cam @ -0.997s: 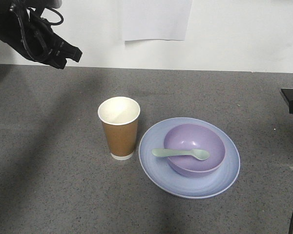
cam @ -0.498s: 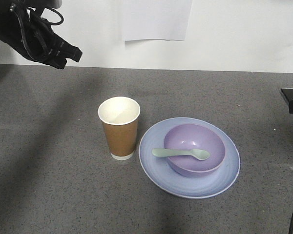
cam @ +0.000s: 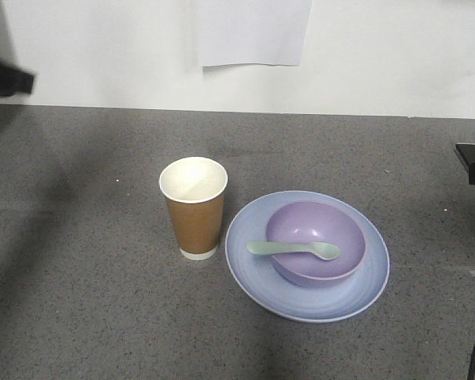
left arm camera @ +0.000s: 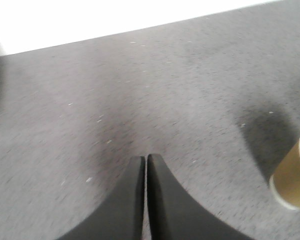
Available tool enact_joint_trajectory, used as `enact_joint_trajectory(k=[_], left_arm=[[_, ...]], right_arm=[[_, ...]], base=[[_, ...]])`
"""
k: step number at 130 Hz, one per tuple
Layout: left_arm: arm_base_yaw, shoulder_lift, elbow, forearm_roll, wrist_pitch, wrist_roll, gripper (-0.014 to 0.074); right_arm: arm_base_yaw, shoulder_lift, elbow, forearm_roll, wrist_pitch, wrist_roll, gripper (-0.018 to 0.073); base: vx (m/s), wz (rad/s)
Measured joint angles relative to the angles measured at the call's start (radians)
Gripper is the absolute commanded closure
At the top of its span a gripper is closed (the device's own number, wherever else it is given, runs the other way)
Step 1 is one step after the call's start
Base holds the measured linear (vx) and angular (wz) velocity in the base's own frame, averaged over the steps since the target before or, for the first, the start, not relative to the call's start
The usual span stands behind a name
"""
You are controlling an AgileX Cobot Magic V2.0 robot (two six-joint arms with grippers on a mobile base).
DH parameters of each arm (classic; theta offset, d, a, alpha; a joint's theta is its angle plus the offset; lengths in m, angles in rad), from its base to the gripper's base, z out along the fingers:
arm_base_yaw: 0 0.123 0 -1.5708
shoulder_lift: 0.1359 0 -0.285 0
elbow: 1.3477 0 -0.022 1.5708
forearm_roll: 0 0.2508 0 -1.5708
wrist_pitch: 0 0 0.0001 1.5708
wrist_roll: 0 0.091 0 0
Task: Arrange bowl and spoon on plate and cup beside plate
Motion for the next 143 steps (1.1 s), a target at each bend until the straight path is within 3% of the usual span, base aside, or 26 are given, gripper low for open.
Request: enact_joint_trajectory(k=[49, 78, 93, 112, 143], left_arm=[[0.014, -0.712, 0.777, 0.019, -0.337, -0.001, 0.0604], [0.014, -1.071, 1.201, -0.038, -0.584, -0.042, 0.0604], [0.014, -1.159, 1.302, -0.012, -0.628, -0.131, 0.0604], [0.014, -1.191, 1.345, 0.104, -0.684, -0.269, 0.0604], [0.014, -1.196, 1.379, 0.143, -0.763, -0.266, 0.0604]], right_arm=[[0.000, 0.000, 0.000, 0.000, 0.000, 0.000, 0.0560], [0.000, 0.000, 0.000, 0.000, 0.000, 0.000, 0.0560], [0.000, 0.000, 0.000, 0.000, 0.000, 0.000, 0.0560], [0.000, 0.000, 0.000, 0.000, 0.000, 0.000, 0.0560], [0.000, 0.000, 0.000, 0.000, 0.000, 0.000, 0.0560]], base=[[0.00, 0.00], [0.00, 0.00], [0.00, 0.00], [0.00, 0.00], [0.00, 0.00]])
